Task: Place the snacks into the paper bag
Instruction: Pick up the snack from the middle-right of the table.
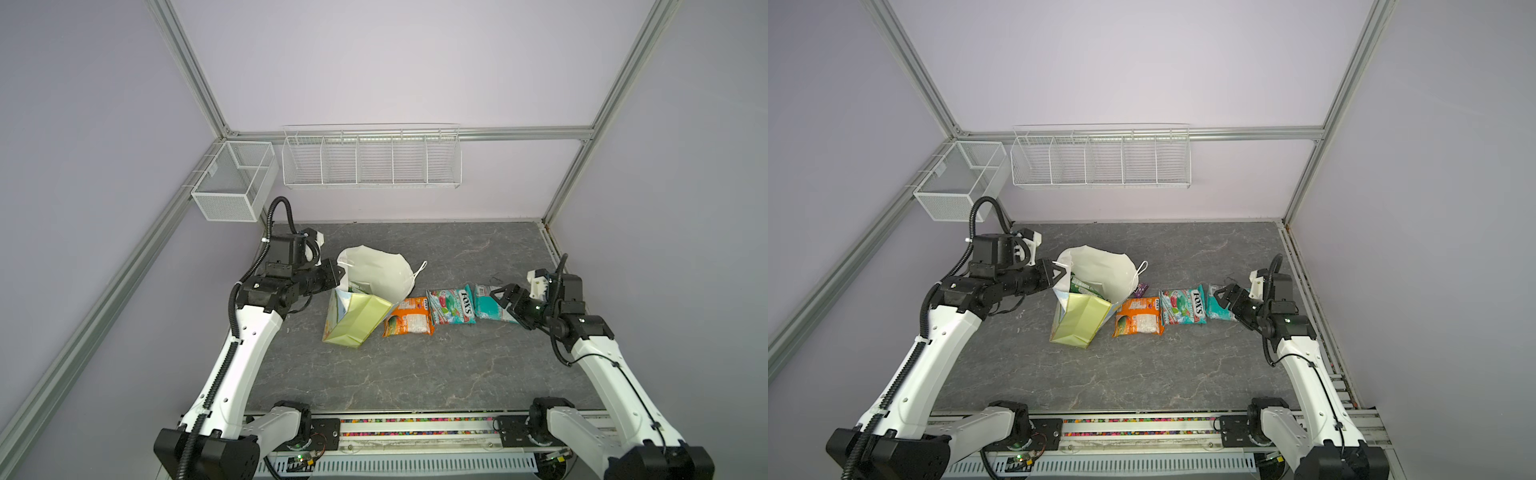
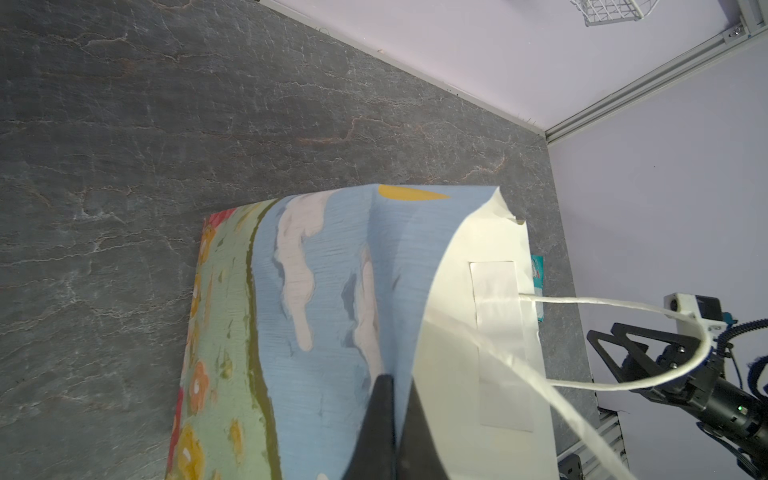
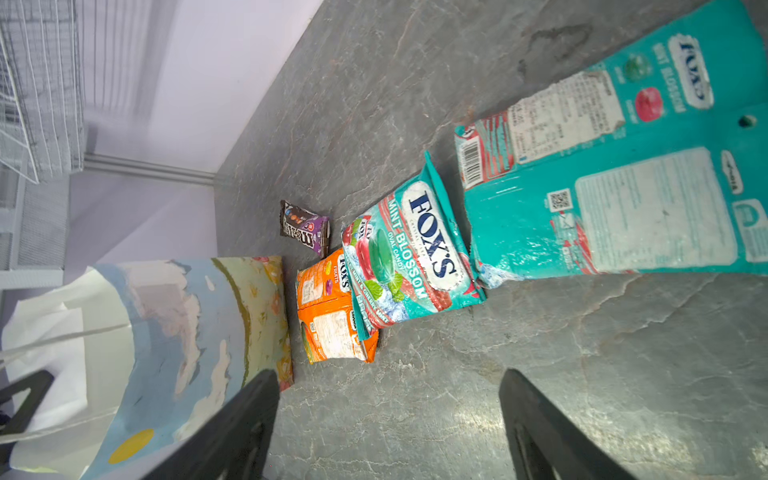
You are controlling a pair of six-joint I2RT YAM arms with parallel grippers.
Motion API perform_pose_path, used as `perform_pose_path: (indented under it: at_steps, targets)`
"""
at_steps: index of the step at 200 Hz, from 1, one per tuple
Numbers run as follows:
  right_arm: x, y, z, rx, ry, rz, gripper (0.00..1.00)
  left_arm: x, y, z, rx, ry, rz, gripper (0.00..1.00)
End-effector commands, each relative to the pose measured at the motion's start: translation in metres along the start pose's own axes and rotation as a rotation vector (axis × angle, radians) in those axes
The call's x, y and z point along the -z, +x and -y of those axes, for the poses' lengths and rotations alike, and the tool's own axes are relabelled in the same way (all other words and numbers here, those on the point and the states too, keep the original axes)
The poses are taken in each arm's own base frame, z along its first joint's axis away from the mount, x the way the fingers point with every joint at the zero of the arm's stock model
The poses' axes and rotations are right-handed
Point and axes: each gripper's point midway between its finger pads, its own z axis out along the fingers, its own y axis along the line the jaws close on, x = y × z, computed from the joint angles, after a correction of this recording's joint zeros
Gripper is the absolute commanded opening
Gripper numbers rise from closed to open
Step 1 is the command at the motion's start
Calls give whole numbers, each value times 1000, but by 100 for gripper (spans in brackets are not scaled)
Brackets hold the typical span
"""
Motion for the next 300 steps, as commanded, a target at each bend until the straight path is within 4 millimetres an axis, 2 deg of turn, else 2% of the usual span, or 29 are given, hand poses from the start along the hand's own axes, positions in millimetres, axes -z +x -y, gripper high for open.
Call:
perform_pose_path:
  at_steps: [1,72,118,187,248,300]
  targets:
    - [1,-1,5,-57,-67,-3,86,9,-13,15,-35,52,57,0]
    - [1,-9,65,-268,-52,38,85,7,-12,15,-30,58,55,0]
    - [-7,-7,95,-386,-60,37,85,7,-12,14,-28,58,54,0]
    - [-22,-4,123,-464,-59,27,84,5,-11,14,-27,64,52,0]
    - [-37,-11,146,-544,-60,67,81,3,-11,14,-24,67,51,0]
    - [-53,-9,165,-600,-46,61,74,4,-12,15,-26,67,50,0]
